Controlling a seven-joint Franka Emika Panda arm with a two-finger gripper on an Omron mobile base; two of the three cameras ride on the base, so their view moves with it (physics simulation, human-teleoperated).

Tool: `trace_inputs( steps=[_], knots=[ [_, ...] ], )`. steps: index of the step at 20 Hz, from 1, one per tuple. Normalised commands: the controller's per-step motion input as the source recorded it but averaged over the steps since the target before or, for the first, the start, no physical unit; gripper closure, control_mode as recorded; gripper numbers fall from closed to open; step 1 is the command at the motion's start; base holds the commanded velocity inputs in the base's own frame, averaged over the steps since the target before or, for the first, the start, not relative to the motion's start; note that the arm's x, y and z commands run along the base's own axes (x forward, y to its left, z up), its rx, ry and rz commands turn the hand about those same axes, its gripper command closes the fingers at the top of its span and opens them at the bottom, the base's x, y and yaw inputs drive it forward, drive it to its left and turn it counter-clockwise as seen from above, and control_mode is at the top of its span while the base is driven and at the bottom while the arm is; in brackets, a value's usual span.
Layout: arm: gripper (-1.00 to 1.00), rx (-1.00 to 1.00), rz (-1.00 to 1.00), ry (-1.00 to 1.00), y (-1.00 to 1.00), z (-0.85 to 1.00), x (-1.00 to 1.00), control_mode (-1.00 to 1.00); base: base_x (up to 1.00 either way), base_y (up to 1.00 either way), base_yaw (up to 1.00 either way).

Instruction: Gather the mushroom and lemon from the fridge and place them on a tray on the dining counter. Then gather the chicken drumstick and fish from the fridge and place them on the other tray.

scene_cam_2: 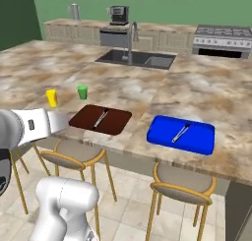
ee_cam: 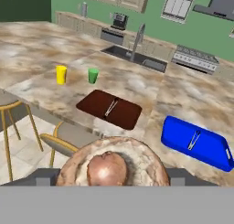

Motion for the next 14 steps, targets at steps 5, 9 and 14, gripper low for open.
trace_inputs(
  steps=[5, 9, 14],
  knots=[
    [1.0, 0.0, 0.0, 0.0, 0.0, 0.0, 0.0, 1.0, 0.68, 0.5, -0.44],
    [1.0, 0.0, 0.0, 0.0, 0.0, 0.0, 0.0, 1.0, 0.71, 0.49, -0.4],
    [1.0, 0.0, 0.0, 0.0, 0.0, 0.0, 0.0, 1.0, 0.83, 0.45, -0.31]
  ],
)
